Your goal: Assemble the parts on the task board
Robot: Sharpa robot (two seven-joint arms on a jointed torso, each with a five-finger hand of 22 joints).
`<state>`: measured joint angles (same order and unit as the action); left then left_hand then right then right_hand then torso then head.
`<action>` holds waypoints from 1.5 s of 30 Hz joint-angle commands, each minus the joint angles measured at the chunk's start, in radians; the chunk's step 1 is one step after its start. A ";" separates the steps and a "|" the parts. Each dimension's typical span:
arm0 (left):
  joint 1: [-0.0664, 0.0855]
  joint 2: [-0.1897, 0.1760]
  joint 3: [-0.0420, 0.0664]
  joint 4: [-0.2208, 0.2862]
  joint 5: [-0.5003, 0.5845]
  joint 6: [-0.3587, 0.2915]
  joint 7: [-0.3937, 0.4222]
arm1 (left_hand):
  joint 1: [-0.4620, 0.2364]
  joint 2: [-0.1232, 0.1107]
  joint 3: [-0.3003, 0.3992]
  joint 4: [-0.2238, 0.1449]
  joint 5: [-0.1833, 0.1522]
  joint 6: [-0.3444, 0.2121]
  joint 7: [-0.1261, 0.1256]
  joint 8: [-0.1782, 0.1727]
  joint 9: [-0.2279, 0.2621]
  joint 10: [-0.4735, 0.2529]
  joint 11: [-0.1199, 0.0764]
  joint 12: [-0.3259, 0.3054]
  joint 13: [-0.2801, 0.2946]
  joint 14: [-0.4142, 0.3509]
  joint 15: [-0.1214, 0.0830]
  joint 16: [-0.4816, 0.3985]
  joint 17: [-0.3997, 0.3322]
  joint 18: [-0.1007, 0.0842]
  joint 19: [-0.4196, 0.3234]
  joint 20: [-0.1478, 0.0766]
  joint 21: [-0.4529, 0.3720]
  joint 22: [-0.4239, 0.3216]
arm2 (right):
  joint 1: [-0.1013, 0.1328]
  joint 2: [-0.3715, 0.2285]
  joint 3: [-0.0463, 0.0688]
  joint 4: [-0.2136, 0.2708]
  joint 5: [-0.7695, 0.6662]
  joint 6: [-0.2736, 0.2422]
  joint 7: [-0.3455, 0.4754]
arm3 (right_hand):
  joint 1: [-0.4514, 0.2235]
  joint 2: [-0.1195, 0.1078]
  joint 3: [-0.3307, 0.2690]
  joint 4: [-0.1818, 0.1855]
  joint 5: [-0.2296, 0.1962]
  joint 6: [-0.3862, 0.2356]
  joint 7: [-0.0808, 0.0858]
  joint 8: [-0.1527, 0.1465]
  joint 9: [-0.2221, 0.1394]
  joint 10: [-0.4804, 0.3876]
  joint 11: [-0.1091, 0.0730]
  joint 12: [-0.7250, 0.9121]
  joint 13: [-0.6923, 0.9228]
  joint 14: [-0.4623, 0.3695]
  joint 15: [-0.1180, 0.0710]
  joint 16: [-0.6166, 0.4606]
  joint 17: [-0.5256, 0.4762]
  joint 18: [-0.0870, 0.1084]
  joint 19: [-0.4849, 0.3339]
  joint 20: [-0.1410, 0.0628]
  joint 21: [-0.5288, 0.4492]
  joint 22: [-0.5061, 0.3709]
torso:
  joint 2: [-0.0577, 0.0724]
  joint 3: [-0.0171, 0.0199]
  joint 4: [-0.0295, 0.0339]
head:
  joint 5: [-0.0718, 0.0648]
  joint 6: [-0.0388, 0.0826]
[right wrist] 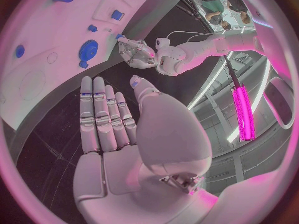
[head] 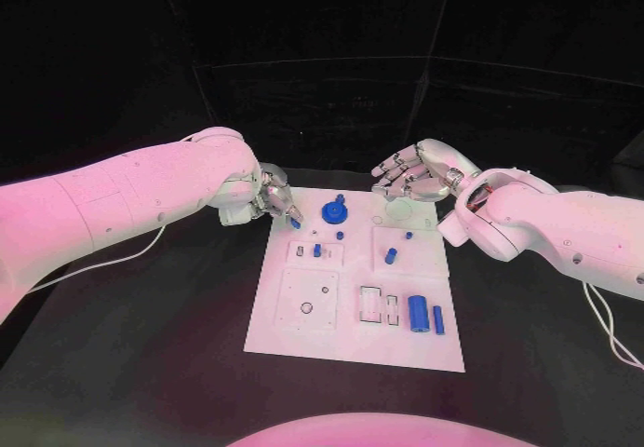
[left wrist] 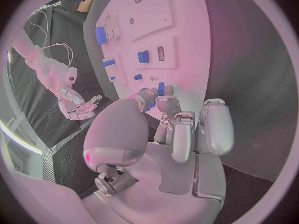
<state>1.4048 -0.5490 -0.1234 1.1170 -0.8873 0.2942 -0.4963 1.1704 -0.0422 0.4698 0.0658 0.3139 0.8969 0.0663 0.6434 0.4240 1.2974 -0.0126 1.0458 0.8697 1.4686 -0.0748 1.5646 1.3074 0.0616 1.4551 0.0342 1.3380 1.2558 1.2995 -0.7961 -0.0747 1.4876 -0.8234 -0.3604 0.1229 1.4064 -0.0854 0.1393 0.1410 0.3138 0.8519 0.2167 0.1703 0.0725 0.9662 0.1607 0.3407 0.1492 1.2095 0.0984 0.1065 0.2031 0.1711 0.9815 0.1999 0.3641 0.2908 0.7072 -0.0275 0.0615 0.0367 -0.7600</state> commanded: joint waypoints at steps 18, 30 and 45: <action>-0.019 -0.125 -0.041 0.224 -0.054 -0.169 0.013 | -0.018 -0.010 0.157 -0.149 0.016 0.001 -0.006 0.012 0.005 0.012 -0.005 0.004 0.000 0.102 0.000 0.006 0.263 0.009 0.005 0.000 0.000 0.006 | 0.002 -0.001 0.001 -0.010 0.009 -0.010 0.004 | -0.007 0.002 0.000 -0.013 0.011 -0.012 0.017 0.010 -0.001 -0.013 0.003 0.010 -0.016 0.000 0.005 -0.018 -0.009 0.009 0.007 0.004 -0.020 -0.013 | 0.002 -0.0007 -0.0033 | 0.011 -0.002; -0.033 -0.123 -0.043 0.240 -0.065 -0.154 0.010 | -0.019 -0.011 0.159 -0.150 0.017 0.002 -0.006 0.013 0.005 0.012 -0.005 0.005 0.001 0.102 0.000 0.006 0.263 0.010 0.005 0.000 -0.002 0.004 | 0.002 0.000 0.001 -0.012 0.009 -0.016 -0.003 | -0.007 0.005 0.001 -0.014 0.016 -0.012 0.017 0.013 0.000 -0.016 0.003 0.012 -0.023 -0.001 0.006 -0.023 -0.013 0.009 0.008 0.005 -0.027 -0.018 | 0.003 -0.0008 -0.0026 | 0.012 -0.005; -0.035 -0.120 -0.044 0.246 -0.087 -0.105 0.001 | -0.020 -0.012 0.159 -0.150 0.017 0.002 -0.006 0.013 0.005 0.011 -0.005 0.002 -0.002 0.102 -0.001 0.006 0.263 0.010 0.004 0.000 -0.003 0.002 | 0.002 0.000 0.001 -0.012 0.009 -0.012 -0.003 | -0.007 0.006 0.002 -0.015 0.016 -0.013 0.017 0.014 0.000 -0.017 0.004 0.013 -0.026 -0.001 0.006 -0.025 -0.014 0.009 0.009 0.006 -0.030 -0.020 | 0.003 -0.0011 -0.0026 | 0.013 -0.011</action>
<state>1.3705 -0.6701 -0.1663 1.3614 -0.9579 0.1603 -0.4934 1.1498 -0.0626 0.4997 0.0417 0.3277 0.8968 0.0666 0.6500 0.4280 1.3026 -0.0175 1.0457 0.8685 1.4686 -0.0748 1.5646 1.3074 0.0616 1.4549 0.0342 1.3380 1.2588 1.2993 -0.7965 -0.0748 1.4741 -0.8173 -0.3652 0.1165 1.4064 -0.0854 0.1425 0.1324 0.3231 0.8450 0.2167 0.1791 0.0725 0.9555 0.1644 0.3483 0.1245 1.2095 0.0983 0.0868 0.1901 0.1710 0.9849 0.2034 0.3394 0.2720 0.7102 -0.0287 0.0586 0.0495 -0.7704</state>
